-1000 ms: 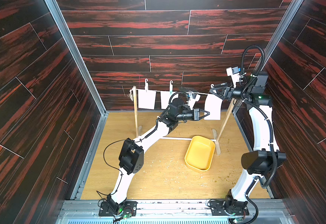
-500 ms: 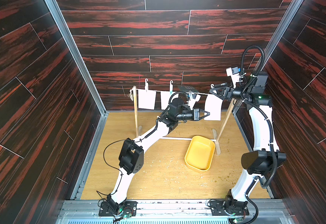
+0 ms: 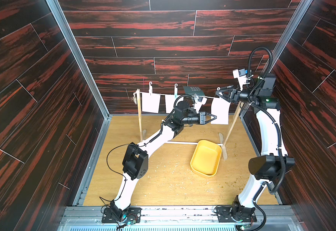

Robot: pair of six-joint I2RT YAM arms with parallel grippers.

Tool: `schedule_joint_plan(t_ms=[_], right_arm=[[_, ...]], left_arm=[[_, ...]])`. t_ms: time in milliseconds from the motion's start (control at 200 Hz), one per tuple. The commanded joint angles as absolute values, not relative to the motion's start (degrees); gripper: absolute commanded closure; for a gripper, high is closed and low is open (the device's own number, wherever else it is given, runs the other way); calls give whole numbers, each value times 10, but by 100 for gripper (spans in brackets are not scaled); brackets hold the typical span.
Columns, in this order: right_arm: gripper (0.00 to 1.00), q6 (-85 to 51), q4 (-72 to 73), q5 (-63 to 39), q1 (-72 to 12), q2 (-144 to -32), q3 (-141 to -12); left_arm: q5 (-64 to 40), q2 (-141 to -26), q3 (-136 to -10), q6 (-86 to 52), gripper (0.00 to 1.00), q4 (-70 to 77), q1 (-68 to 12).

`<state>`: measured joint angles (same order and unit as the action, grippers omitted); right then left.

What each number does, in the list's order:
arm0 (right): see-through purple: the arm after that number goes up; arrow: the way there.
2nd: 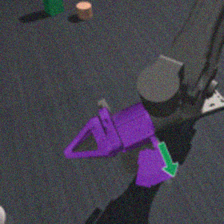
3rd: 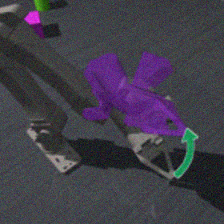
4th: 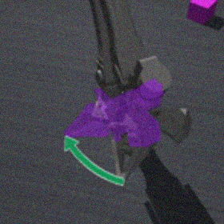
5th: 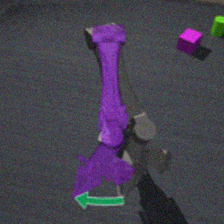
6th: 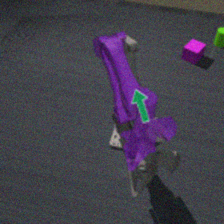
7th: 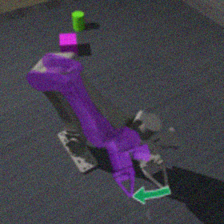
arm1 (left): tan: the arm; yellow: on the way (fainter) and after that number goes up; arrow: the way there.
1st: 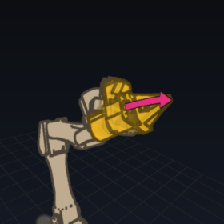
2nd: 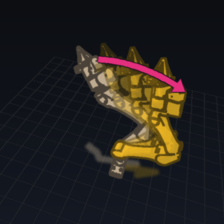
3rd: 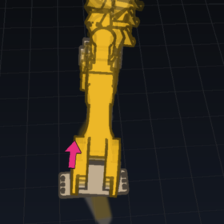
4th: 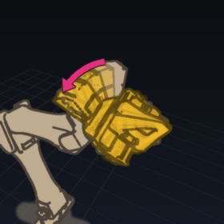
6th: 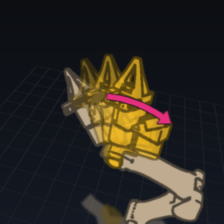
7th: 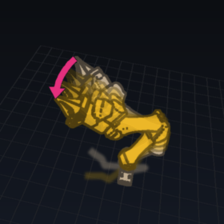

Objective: Remove the postcards from the strings
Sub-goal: Remove the clamp from the clothesline.

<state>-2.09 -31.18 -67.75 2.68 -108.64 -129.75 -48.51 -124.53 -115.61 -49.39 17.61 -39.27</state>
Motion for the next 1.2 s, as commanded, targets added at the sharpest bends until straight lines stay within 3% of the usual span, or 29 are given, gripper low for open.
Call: schedule_joint_plan(t_ms=[0, 135, 596, 1192], right_arm=[[67, -27, -347, -695, 14, -1110, -1293], [73, -27, -347, -693, 14, -1108, -1292], [74, -39, -333, -684, 14, -1085, -1288], [74, -144, -124, -627, 14, -995, -1165]], left_arm=[[-478, -1218, -1170, -496, 100, 234, -391], [-476, -1216, -1163, -494, 100, 233, -391], [-439, -1202, -1137, -440, 100, 187, -391], [-424, -1189, -1069, -415, 100, 182, -391]])
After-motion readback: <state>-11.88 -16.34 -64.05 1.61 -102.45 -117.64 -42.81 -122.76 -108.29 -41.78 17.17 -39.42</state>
